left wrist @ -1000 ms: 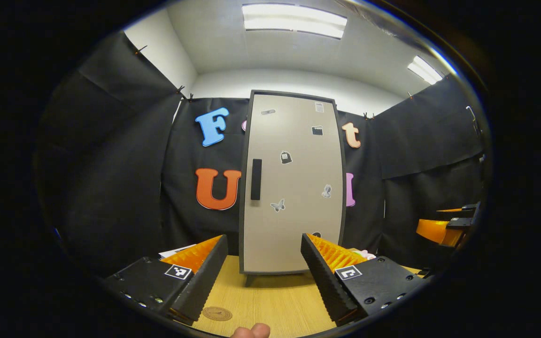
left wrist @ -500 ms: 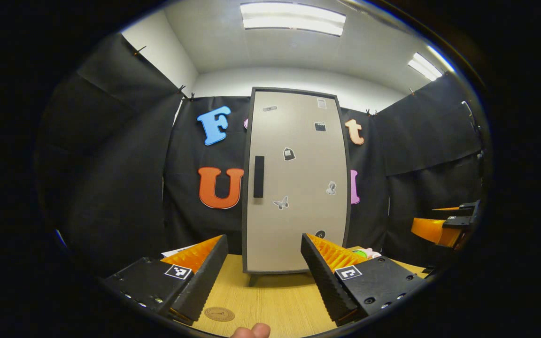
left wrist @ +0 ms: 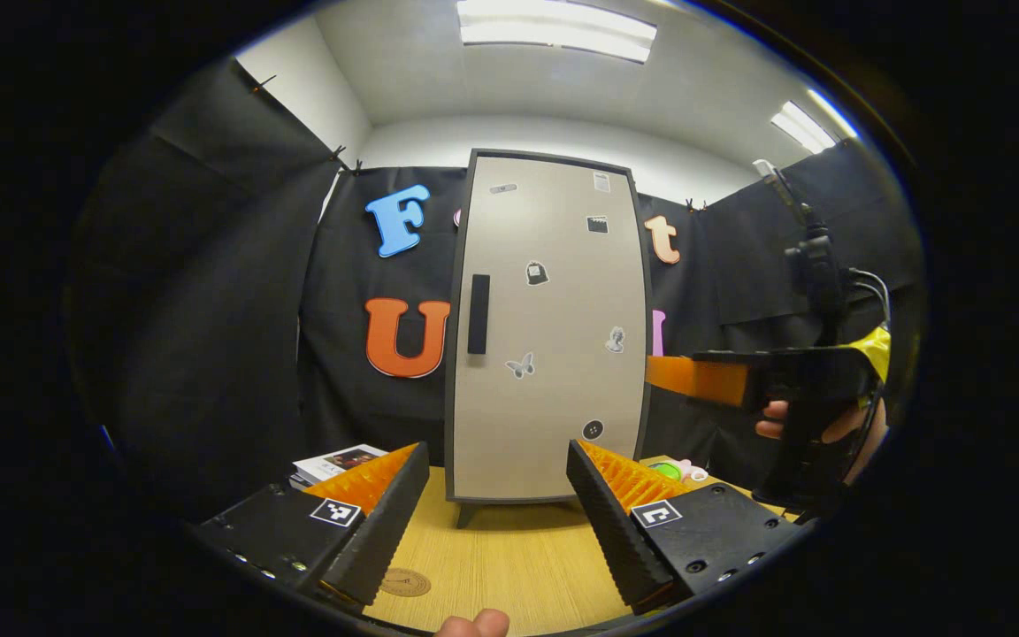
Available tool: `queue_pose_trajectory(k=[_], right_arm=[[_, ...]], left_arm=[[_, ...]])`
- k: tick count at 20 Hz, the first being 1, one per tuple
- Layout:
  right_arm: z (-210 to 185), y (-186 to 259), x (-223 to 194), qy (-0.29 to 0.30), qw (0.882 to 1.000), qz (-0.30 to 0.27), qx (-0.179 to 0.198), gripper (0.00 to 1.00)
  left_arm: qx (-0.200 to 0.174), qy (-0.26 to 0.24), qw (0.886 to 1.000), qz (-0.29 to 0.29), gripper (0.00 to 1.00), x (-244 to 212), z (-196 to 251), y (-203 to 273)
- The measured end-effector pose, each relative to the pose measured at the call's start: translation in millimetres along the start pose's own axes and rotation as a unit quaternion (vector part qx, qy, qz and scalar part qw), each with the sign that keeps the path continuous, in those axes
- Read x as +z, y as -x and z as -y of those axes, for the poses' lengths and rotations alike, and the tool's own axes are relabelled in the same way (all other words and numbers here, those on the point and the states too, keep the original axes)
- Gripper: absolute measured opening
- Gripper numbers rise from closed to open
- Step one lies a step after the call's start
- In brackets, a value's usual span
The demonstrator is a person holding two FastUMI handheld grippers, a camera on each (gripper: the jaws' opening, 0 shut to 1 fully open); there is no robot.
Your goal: Open the cabinet door with the right hand, grasp the bottle in the cabinet with the left hand and place it on the coaster, then close the cabinet door with the right hand.
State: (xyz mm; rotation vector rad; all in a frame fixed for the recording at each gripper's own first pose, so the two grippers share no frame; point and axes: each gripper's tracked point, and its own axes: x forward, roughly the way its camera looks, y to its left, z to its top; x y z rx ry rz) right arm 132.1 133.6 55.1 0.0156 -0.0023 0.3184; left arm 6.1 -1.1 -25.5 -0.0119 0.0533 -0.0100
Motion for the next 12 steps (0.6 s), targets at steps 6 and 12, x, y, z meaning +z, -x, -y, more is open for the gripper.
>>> queue_pose_trajectory(k=[6,12], right_arm=[[-44.8,-90.8,34.4,-0.021,0.999,0.003,0.032,0.99],[-93.6,-168.5,39.0,-0.019,0.998,-0.024,0.055,0.94]], left_arm=[[0.005,-0.026,1.0,0.002,0.95,-1.3,-3.5,2.5],[0.006,-0.017,1.0,-0.002,0.95,-3.8,-11.2,3.7]])
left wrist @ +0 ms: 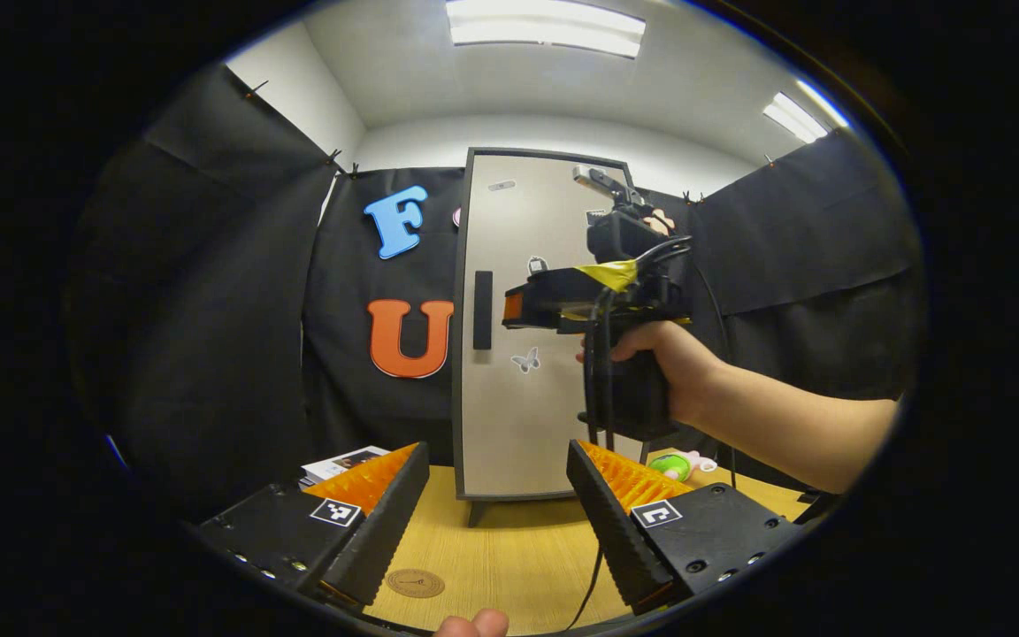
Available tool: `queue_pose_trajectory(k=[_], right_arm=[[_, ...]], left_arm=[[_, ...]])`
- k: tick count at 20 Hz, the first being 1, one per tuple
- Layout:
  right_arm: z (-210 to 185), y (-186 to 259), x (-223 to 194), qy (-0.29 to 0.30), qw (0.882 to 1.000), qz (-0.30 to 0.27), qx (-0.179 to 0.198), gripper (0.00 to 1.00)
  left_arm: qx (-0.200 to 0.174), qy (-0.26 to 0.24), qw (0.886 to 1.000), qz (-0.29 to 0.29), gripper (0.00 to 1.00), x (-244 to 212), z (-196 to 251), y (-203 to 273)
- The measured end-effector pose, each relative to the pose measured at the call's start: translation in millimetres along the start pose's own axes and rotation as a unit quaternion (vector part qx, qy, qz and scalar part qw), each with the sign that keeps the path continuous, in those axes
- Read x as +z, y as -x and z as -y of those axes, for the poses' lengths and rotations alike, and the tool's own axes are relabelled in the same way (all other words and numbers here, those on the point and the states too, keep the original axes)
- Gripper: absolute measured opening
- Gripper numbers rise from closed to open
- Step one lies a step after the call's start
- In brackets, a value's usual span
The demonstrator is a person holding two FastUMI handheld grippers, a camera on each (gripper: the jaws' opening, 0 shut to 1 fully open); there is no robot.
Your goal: Open the cabinet door with the right hand, grasp the bottle in the cabinet with the left hand and place it on the coaster, then close the cabinet door with the right hand.
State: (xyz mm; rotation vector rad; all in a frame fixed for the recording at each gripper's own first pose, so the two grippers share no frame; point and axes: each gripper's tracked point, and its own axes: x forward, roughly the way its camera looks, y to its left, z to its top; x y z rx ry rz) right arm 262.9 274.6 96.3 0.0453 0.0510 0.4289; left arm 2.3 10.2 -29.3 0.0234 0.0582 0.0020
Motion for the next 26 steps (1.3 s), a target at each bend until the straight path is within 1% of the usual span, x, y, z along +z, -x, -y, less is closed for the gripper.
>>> queue_pose_trajectory(k=[2,3,4,5,12,14,15,16,17,18,19,20,21,22,23,24,26], right_arm=[[-6.7,-21.6,-1.3,0.006,1.0,-0.007,-0.003,0.94],[-10.0,-30.9,-0.1,0.007,1.0,-0.006,-0.004,0.99],[-14.3,-38.9,1.2,0.009,1.0,-0.005,-0.004,0.99],[-16.5,-45.4,2.6,0.012,1.0,-0.005,-0.006,0.94],[-33.2,-81.2,10.8,0.035,0.999,-0.004,-0.018,0.94],[-34.3,-87.3,10.5,0.038,0.999,-0.007,-0.02,0.89],[-35.9,-89.7,11.1,0.038,0.999,-0.007,-0.019,0.79],[-35.4,-92.0,10.9,0.038,0.999,-0.006,-0.02,0.8],[-33.6,-94.5,11.7,0.038,0.999,-0.005,-0.025,0.74],[-33.1,-96.9,12.2,0.037,0.999,-0.004,-0.028,0.71],[-32.5,-98.6,12.4,0.035,0.999,-0.004,-0.032,0.62],[-33.6,-99.5,13.6,0.033,0.999,0.0,-0.033,0.59],[-33.7,-101.7,13.5,0.034,0.999,0.001,-0.035,0.52],[-36.3,-101.8,12.6,0.035,0.999,0.001,-0.033,0.51],[-35.8,-102.2,13.4,0.037,0.999,0.003,-0.038,0.43],[-34.7,-101.6,12.6,0.041,0.998,0.004,-0.042,0.4],[-33.3,-101.8,12.3,0.048,0.998,0.009,-0.045,0.35]], left_arm=[[0.004,0.001,1.0,-0.002,0.95,-0.8,-6.3,0.3],[0.006,0.0,1.0,-0.003,0.95,-1.8,-9.7,0.0],[0.01,-0.001,1.0,-0.003,0.95,-2.8,-14.4,-0.8],[0.013,-0.002,1.0,-0.005,0.95,-3.3,-18.8,-1.0],[0.03,0.008,0.999,-0.008,0.95,-8.5,-41.8,-9.6],[0.033,0.009,0.999,-0.007,0.95,-7.9,-45.0,-10.9],[0.034,0.01,0.999,-0.007,0.95,-8.3,-46.9,-11.6],[0.034,0.011,0.999,-0.008,0.95,-8.6,-48.3,-12.0],[0.035,0.012,0.999,-0.008,0.95,-8.5,-49.8,-11.8],[0.036,0.012,0.999,-0.008,0.95,-9.1,-52.1,-13.2],[0.038,0.012,0.999,-0.008,0.95,-8.7,-53.6,-12.9],[0.04,0.012,0.999,-0.007,0.95,-8.5,-55.4,-13.2],[0.041,0.012,0.999,-0.008,0.95,-9.0,-56.7,-13.7],[0.042,0.013,0.999,-0.009,0.95,-9.3,-58.3,-13.5],[0.043,0.014,0.999,-0.008,0.95,-7.9,-59.3,-12.9],[0.044,0.015,0.999,-0.005,0.95,-6.3,-59.8,-13.1],[0.046,0.016,0.999,-0.002,0.95,-4.2,-61.1,-12.7]])
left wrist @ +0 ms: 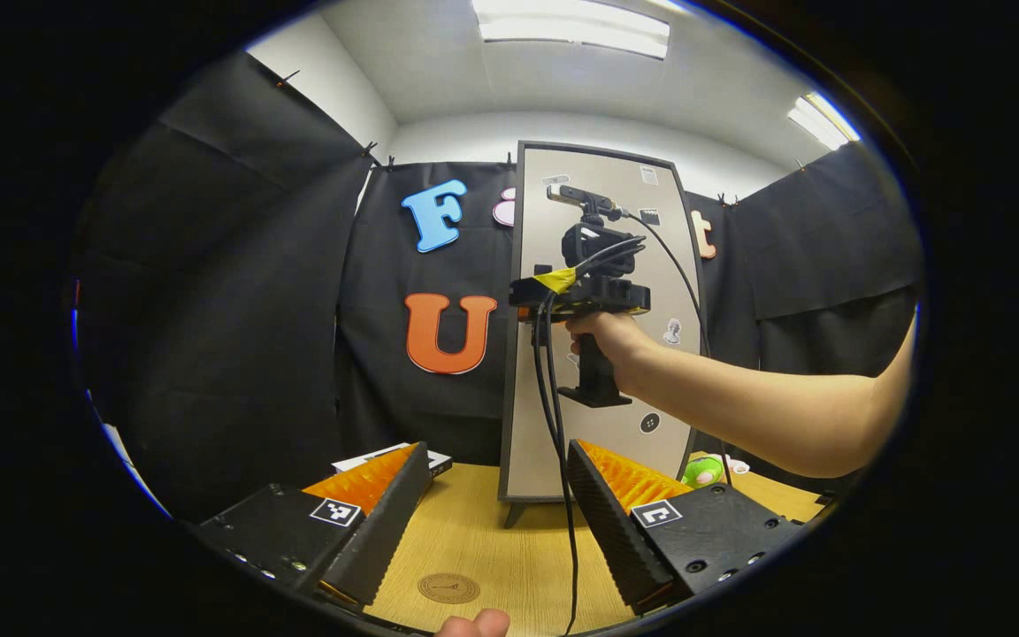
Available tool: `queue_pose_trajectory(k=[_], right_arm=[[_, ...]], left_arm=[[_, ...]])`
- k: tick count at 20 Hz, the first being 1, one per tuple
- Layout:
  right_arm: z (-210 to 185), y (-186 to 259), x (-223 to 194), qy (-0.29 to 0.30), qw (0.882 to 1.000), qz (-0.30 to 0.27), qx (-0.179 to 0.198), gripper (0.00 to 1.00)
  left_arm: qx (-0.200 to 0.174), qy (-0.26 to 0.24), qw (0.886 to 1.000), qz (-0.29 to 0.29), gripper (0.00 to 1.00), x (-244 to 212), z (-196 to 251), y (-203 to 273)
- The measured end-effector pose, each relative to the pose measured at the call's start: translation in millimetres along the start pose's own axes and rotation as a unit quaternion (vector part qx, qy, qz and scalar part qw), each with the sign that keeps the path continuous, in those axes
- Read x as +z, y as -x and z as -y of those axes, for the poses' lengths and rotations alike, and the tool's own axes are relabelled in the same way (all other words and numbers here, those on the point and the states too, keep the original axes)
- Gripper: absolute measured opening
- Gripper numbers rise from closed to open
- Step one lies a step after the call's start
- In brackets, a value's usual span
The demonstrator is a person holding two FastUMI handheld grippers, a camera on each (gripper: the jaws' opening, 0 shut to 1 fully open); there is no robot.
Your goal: Open the cabinet door with the right hand, grasp the bottle in the cabinet with the left hand and place it on the coaster, then close the cabinet door with the right hand.
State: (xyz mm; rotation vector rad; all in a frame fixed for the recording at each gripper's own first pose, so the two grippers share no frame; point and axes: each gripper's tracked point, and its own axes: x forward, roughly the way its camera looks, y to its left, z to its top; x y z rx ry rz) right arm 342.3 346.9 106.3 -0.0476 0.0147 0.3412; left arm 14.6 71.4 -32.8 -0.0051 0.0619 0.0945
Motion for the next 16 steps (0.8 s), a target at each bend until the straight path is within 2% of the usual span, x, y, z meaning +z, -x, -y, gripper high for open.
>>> queue_pose_trajectory(k=[5,12,16], right_arm=[[-0.7,4.7,-0.3,-0.003,1.0,0.005,0.018,0.25],[-8.0,40.4,2.1,0.0,0.999,0.006,0.044,0.25],[-1.9,84.2,-1.4,-0.007,0.998,0.006,0.058,0.25]], left_arm=[[0.001,-0.005,1.0,0.004,0.95,4.1,-0.4,-0.3],[0.002,-0.007,1.0,0.006,0.95,5.3,4.3,5.7],[-0.002,-0.005,1.0,0.01,0.95,10.0,9.2,12.9]])
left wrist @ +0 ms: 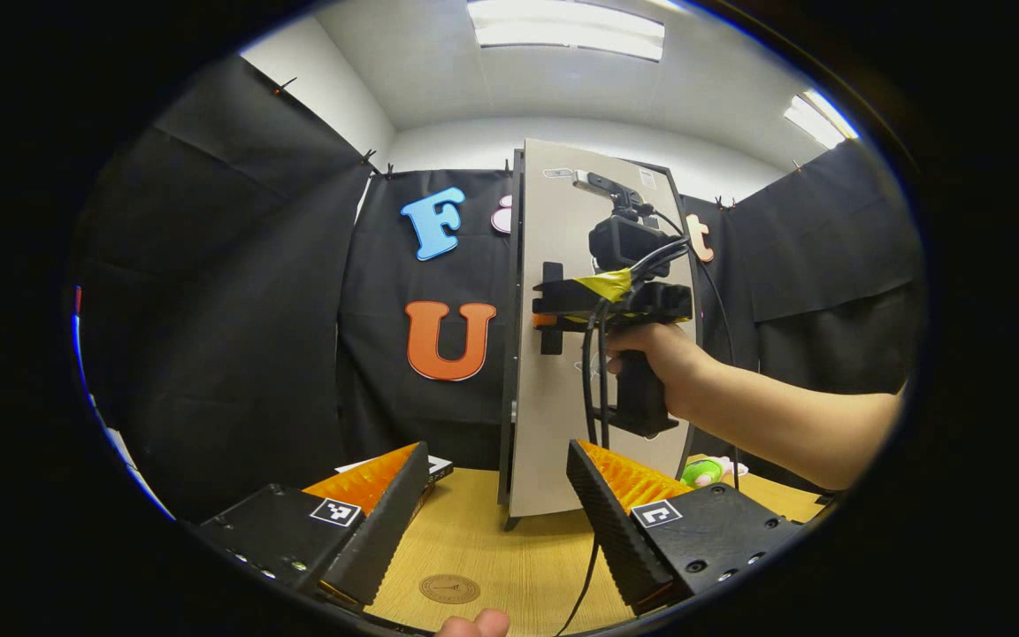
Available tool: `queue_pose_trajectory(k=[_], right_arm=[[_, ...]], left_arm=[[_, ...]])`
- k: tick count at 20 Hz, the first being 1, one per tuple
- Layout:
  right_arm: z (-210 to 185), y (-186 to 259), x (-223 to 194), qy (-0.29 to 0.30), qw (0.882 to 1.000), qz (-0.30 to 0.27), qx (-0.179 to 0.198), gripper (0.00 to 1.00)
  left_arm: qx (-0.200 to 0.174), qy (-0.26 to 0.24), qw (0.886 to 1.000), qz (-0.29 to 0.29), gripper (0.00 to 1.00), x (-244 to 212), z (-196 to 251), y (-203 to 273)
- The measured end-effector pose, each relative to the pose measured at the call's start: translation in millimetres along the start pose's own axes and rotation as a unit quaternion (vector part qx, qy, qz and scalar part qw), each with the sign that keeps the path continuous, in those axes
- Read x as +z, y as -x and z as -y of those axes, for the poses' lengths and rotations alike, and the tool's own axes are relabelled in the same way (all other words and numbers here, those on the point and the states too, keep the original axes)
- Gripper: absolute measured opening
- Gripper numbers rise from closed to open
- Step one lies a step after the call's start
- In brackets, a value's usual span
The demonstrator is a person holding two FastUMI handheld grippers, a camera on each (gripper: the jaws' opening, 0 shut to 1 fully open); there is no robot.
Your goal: Open the cabinet door with the right hand, grasp the bottle in the cabinet with the left hand and place it on the coaster, then close the cabinet door with the right hand.
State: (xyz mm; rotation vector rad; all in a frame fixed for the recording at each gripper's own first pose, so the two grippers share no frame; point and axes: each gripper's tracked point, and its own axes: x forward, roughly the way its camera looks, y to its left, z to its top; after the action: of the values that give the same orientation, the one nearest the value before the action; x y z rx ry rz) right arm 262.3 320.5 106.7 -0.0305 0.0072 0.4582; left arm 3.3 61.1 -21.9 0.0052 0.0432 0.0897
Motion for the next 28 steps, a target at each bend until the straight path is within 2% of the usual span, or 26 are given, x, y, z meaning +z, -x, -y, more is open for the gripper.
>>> queue_pose_trajectory(k=[10,14,20,28], right_arm=[[17.5,120.4,-0.2,-0.001,1.0,-0.007,0.012,0.25],[38.7,165.8,0.8,0.003,1.0,-0.004,0.007,0.25],[79.3,225.7,1.0,-0.003,1.0,-0.001,-0.021,0.25],[121.0,267.5,0.4,0.004,0.997,0.005,-0.072,0.19]], left_arm=[[-0.005,-0.008,1.0,-0.003,0.95,-3.2,10.4,12.8],[-0.01,-0.007,1.0,0.003,0.95,1.4,19.9,17.7],[-0.026,-0.012,1.0,0.0,0.95,-0.5,39.5,22.3],[-0.051,-0.009,0.999,0.003,0.95,1.9,65.1,21.7]])
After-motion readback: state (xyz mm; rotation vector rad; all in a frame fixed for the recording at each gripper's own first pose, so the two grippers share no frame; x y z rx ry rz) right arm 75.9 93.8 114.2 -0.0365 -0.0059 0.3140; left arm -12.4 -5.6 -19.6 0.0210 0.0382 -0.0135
